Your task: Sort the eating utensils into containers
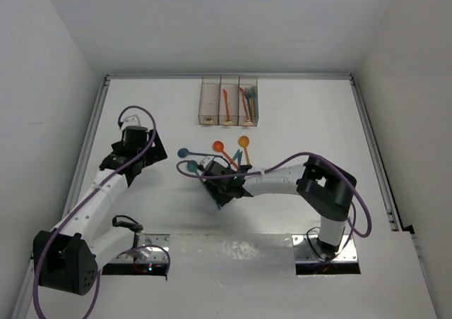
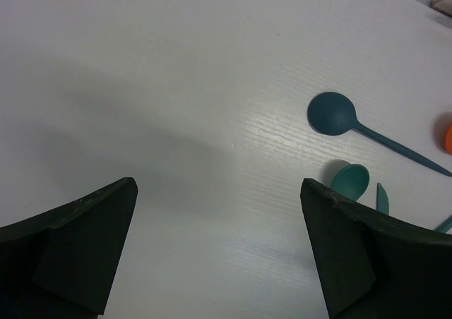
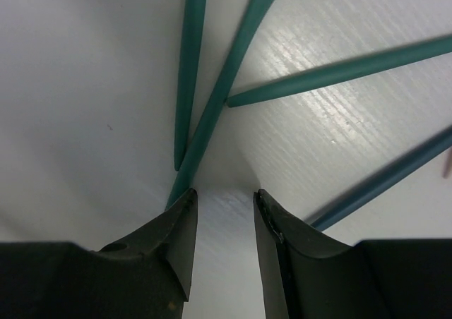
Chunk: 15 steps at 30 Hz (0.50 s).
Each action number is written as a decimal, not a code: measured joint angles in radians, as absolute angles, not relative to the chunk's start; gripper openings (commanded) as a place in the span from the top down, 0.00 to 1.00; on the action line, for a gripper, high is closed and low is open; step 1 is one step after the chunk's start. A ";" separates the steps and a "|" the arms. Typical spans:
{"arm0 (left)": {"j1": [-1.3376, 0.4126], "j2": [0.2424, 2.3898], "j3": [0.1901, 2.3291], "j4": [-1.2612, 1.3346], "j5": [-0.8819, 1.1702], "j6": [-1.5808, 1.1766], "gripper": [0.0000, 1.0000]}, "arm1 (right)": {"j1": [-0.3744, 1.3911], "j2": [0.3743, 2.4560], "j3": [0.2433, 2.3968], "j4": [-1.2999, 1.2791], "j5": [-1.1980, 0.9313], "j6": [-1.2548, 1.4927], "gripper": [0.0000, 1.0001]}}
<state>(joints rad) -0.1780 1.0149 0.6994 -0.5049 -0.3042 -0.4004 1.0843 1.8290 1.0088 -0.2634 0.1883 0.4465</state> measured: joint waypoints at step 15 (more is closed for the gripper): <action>-0.178 1.012 0.699 -0.513 -0.323 -0.419 0.01 | 1.096 1.808 1.055 -0.325 0.262 0.524 0.61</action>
<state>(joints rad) -0.1780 1.0122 0.6994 -0.5133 -0.3229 -0.4191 1.0958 1.8080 1.0554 -0.3252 0.2623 0.5243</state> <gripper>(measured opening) 0.993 0.384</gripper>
